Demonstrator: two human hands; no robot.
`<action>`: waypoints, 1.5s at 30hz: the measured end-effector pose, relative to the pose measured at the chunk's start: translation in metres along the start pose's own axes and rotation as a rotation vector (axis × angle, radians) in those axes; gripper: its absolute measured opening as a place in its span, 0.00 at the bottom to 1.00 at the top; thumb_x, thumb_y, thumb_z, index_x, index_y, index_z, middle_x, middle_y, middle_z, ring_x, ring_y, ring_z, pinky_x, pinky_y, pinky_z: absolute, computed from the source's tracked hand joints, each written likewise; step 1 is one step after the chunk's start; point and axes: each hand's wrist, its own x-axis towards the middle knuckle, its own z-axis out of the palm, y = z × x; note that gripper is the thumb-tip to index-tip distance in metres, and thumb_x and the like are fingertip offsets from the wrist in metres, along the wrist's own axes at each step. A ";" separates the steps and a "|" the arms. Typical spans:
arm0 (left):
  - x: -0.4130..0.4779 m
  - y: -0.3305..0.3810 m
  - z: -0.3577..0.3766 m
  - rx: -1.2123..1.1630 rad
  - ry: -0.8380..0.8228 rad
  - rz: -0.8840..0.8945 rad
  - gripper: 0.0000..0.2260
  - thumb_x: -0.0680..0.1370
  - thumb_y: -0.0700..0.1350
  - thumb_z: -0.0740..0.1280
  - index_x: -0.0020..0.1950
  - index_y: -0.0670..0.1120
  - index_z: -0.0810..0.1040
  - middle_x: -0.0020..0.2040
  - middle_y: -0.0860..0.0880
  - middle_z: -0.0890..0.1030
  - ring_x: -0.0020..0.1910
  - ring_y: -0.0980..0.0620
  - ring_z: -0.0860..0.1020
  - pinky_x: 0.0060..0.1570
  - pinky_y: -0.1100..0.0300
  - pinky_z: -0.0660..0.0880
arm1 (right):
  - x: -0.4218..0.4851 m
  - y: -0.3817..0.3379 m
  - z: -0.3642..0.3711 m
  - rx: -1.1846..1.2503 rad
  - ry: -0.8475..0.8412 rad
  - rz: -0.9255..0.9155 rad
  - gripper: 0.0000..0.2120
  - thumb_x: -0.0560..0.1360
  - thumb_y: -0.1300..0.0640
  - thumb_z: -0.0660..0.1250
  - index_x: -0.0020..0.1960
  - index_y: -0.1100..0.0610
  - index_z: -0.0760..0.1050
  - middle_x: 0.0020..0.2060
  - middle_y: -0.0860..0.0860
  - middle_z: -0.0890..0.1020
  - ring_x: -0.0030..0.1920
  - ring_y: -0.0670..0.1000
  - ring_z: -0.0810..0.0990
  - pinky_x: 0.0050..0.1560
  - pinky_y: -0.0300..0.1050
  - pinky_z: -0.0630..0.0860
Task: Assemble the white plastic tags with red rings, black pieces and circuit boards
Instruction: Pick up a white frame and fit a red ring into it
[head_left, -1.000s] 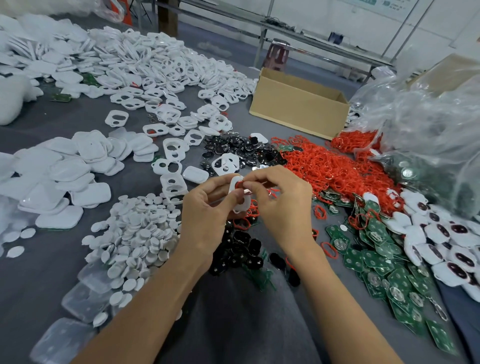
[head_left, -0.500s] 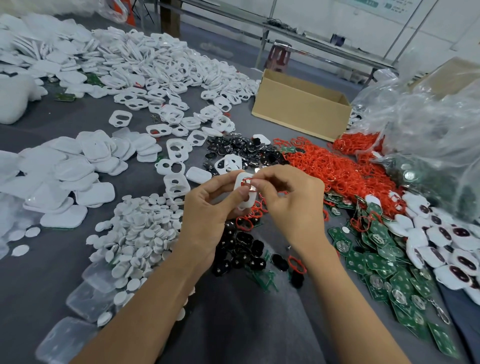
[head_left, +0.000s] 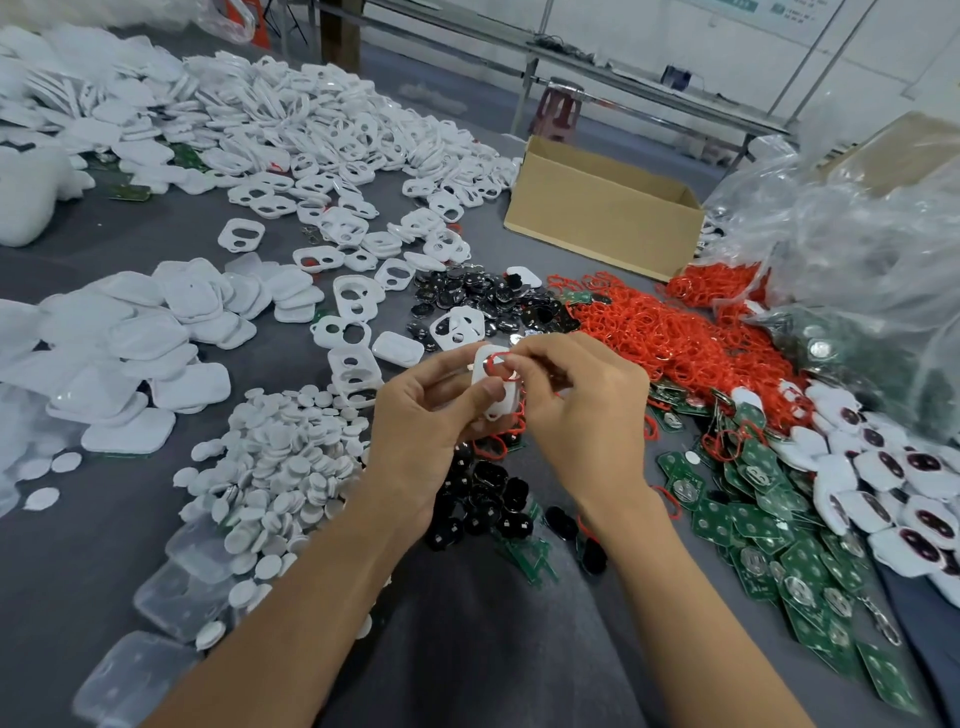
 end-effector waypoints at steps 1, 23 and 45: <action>0.000 0.000 0.000 0.005 0.004 0.011 0.15 0.66 0.41 0.73 0.51 0.45 0.83 0.43 0.46 0.86 0.38 0.52 0.84 0.38 0.59 0.82 | 0.000 -0.001 0.000 0.003 0.002 0.001 0.04 0.72 0.64 0.71 0.41 0.57 0.83 0.37 0.50 0.83 0.36 0.51 0.81 0.37 0.49 0.77; -0.003 0.002 0.002 0.074 0.050 0.043 0.10 0.73 0.35 0.72 0.51 0.47 0.83 0.43 0.46 0.87 0.36 0.52 0.84 0.32 0.60 0.81 | -0.001 -0.001 0.005 0.078 0.021 0.037 0.05 0.71 0.67 0.70 0.39 0.59 0.81 0.34 0.51 0.82 0.35 0.49 0.78 0.36 0.42 0.74; -0.001 0.004 0.001 0.098 0.079 0.104 0.10 0.67 0.45 0.73 0.48 0.48 0.84 0.42 0.47 0.87 0.38 0.53 0.84 0.38 0.58 0.83 | 0.002 -0.001 0.006 0.205 -0.021 0.078 0.07 0.69 0.69 0.72 0.36 0.59 0.81 0.32 0.51 0.81 0.34 0.50 0.78 0.35 0.43 0.74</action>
